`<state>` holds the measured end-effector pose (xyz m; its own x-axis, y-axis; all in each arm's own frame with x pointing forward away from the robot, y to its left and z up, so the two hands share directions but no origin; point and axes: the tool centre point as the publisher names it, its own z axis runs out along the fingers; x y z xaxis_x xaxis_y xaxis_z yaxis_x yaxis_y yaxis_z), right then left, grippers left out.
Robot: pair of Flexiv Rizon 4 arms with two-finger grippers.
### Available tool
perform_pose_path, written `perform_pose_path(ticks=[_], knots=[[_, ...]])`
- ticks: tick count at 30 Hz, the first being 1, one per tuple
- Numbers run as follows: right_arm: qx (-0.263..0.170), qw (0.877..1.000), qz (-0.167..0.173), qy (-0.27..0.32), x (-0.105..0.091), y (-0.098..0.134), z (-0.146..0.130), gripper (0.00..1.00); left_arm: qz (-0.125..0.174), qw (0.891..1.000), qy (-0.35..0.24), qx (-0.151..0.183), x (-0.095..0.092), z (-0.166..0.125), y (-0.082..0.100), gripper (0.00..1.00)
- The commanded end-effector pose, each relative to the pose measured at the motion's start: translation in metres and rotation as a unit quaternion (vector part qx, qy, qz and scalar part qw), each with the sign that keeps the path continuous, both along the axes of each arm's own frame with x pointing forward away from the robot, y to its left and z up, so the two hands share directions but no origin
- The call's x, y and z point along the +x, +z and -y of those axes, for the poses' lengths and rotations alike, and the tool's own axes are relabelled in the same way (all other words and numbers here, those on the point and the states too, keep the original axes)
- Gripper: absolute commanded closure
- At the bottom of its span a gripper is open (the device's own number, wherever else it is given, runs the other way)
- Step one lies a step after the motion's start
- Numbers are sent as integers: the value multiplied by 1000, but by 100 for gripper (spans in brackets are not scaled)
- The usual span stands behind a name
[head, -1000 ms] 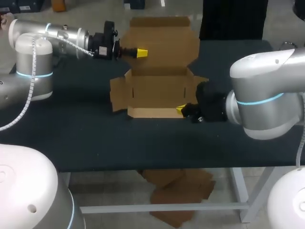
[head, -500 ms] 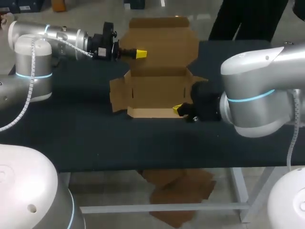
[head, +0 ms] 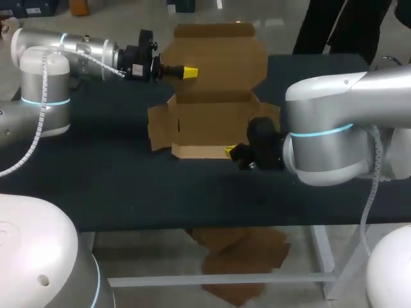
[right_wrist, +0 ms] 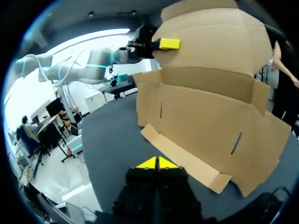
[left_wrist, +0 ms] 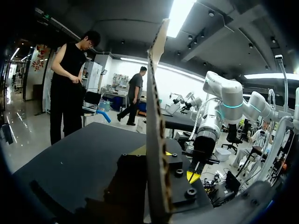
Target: Assemble the packaging by folding the flat box into shape, placing the metal phone stand inside, and closing the box properly
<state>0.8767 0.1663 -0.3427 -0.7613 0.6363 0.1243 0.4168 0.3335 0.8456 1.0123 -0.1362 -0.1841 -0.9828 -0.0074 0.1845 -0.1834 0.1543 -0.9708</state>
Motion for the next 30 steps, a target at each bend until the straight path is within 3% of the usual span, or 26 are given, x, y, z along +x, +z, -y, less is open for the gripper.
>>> perform_pose_path(ticks=[1,14,30], knots=[[36,997,57,-37,13,-30,-25,100,0,1000,-2,0,0,-1,-1,100],[21,993,75,-83,36,-52,-31,100,0,1000,-2,0,0,-1,-1,100],[21,990,74,-116,53,-67,-29,100,0,1000,-2,0,0,-1,-1,100]])
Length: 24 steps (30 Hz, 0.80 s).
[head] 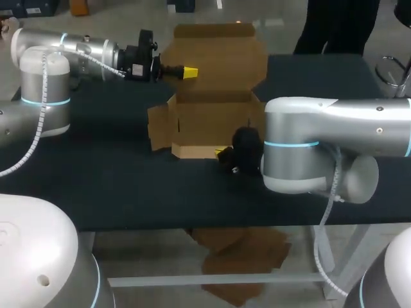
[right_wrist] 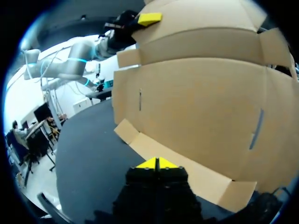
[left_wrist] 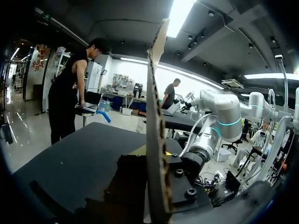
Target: Assemble the packaging by folding the flat box into shape, placing the metal phone stand inside, and closing the box properly
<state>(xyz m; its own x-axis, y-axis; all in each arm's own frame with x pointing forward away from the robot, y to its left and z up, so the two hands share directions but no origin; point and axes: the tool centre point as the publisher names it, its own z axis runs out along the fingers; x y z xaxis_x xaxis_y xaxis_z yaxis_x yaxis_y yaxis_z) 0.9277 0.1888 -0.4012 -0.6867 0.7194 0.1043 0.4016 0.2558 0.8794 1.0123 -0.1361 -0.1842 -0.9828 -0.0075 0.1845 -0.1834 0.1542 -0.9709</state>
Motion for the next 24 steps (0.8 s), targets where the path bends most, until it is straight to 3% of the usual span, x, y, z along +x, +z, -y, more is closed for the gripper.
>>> perform_pose_path(ticks=[1,24], knots=[[4,997,44,-58,3,-10,-7,100,0,1000,-2,0,0,-1,-1,100],[17,997,30,-67,18,-27,-7,100,0,1000,-2,0,0,-1,-1,100]])
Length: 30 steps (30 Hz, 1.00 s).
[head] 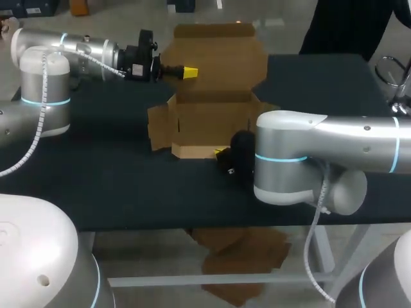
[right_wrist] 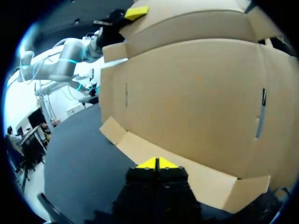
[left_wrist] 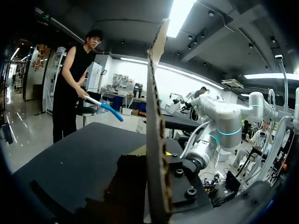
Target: Assemble the packaging by folding the flat box into shape, placing the metal phone stand inside, and closing the box properly
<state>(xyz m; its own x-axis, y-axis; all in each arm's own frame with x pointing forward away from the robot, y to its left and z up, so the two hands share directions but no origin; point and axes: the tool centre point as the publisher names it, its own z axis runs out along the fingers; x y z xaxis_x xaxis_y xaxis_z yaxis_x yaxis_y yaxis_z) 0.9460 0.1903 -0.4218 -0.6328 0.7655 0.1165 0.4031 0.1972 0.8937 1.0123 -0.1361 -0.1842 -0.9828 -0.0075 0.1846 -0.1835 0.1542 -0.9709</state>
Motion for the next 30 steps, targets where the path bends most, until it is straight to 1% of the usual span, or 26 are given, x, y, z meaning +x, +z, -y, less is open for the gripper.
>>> perform_pose_path(ticks=[1,10,17,30], knots=[[1,999,20,-29,-1,-8,-6,100,0,1000,-2,0,0,-1,-1,100],[4,999,13,-31,2,-13,-6,100,-1,1000,-5,1,0,-1,-3,100],[6,999,7,-32,4,-17,-6,100,0,1000,-10,3,-5,0,-5,100],[17,999,-1,-38,4,-21,-4,100,-1,1000,-13,5,-7,1,-7,100]])
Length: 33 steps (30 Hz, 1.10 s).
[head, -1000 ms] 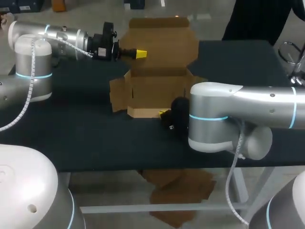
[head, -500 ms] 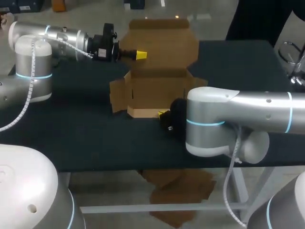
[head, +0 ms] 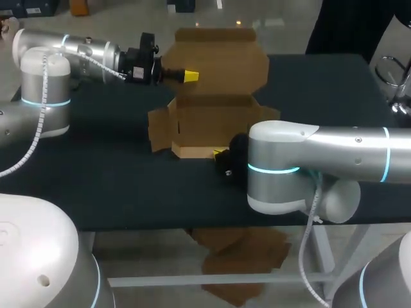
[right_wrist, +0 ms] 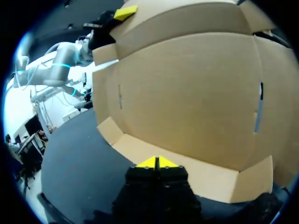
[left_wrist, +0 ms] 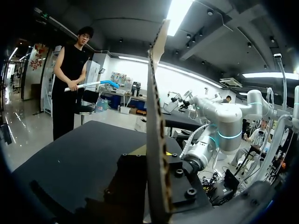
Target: Assemble the packaging by folding the flat box into shape, placing the metal phone stand inside, and closing the box properly
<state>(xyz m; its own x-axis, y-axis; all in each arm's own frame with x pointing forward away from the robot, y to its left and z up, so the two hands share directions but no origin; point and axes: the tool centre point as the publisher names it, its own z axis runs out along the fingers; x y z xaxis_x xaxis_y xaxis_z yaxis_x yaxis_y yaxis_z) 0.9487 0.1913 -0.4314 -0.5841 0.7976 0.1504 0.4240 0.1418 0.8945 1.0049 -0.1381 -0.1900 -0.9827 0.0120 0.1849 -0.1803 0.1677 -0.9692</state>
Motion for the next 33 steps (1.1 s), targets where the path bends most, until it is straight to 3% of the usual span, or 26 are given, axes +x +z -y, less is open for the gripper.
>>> perform_pose_path(ticks=[1,10,33], knots=[[0,1000,5,-8,1,-11,-3,100,-1,1000,-3,0,0,-1,-2,100],[0,1000,5,-8,1,-11,-3,100,-4,1000,-4,-4,-5,-2,-6,100],[0,1000,5,-8,1,-11,-3,100,-16,1000,-7,0,-47,5,-12,100]])
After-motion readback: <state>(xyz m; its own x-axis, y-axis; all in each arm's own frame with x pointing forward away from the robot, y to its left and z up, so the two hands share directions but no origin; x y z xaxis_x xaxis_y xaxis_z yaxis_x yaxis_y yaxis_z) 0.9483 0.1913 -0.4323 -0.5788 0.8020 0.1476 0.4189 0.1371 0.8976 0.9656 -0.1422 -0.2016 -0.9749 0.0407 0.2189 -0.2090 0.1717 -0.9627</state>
